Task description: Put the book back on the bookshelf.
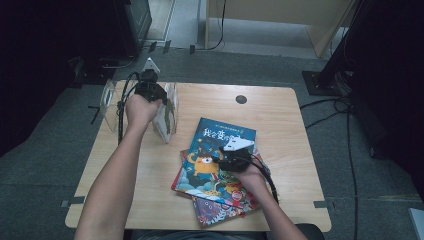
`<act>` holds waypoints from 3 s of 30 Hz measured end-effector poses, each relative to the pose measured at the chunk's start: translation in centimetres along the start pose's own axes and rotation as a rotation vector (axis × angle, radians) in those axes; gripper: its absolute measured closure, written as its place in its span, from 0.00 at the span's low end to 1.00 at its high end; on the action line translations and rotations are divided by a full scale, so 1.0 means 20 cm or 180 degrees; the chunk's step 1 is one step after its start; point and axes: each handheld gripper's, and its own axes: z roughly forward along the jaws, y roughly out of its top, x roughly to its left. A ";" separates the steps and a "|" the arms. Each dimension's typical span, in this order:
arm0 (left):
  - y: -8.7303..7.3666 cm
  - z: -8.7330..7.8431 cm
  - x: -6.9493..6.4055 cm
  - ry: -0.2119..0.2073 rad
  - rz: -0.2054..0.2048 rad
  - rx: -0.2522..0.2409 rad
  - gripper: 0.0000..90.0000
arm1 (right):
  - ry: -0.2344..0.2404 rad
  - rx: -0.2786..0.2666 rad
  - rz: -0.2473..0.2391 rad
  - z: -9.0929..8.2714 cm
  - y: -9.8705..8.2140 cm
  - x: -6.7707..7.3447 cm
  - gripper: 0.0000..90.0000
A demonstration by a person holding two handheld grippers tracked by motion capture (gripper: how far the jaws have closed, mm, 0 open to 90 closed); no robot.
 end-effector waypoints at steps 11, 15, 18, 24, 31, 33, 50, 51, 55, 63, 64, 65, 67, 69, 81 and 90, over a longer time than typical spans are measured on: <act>-0.03 -0.06 0.00 0.0011 0.0152 -0.0033 0.72 | -0.0004 -0.0002 -0.0009 0.00 0.00 0.00 0.56; -0.06 -0.08 0.00 -0.0103 0.0187 -0.0049 0.69 | -0.0003 -0.0005 -0.0007 0.00 0.00 0.00 0.56; -0.10 -0.09 0.02 -0.0179 0.0211 -0.0091 0.67 | 0.0001 -0.0004 -0.0006 0.00 0.00 0.00 0.56; -0.19 -0.12 0.06 -0.0308 0.0282 -0.0114 0.64 | -0.0001 0.0012 0.0040 -0.01 0.00 0.00 0.57; -0.29 -0.18 0.07 -0.0505 0.0355 -0.0219 0.60 | 0.0049 -0.0026 0.0165 -0.05 0.01 -0.02 0.59; -0.33 -0.18 0.08 -0.0514 0.0393 -0.0228 0.60 | 0.0026 -0.0035 0.0161 -0.06 0.01 -0.04 0.59; -0.59 -0.06 0.05 -0.0762 0.0650 -0.0211 0.58 | -0.0204 -0.0049 0.0369 -0.30 -0.08 -0.21 0.65; -0.59 -0.06 0.05 -0.0762 0.0650 -0.0211 0.58 | -0.0204 -0.0049 0.0369 -0.30 -0.08 -0.21 0.65; -0.65 0.00 0.05 -0.0933 0.0705 -0.0181 0.59 | -0.0280 -0.0089 0.0502 -0.35 -0.11 -0.27 0.67; -0.77 0.12 0.07 -0.1202 0.0784 -0.0140 0.57 | -0.0517 0.0148 0.0730 -0.37 -0.20 -0.37 0.88; -0.78 0.12 0.08 -0.1222 0.0805 -0.0150 0.57 | -0.0592 0.0221 0.0785 -0.37 -0.21 -0.38 0.90; -0.80 0.13 0.08 -0.1242 0.0812 -0.0174 0.57 | -0.0644 0.0260 0.0825 -0.37 -0.22 -0.40 0.92; -0.83 0.14 0.08 -0.1311 0.0811 -0.0201 0.59 | -0.0626 0.0287 0.0926 -0.37 -0.24 -0.42 0.93; -0.86 0.15 0.09 -0.1361 0.0818 -0.0201 0.62 | -0.0554 0.0251 0.0992 -0.36 -0.24 -0.43 0.93; -1.01 0.23 0.08 -0.1488 0.0948 -0.0110 0.82 | -0.0546 0.0250 0.0917 -0.29 -0.20 -0.42 0.97; -1.06 0.28 0.02 -0.1378 0.1066 -0.0084 0.85 | -0.0535 0.0231 0.0885 -0.25 -0.17 -0.42 0.97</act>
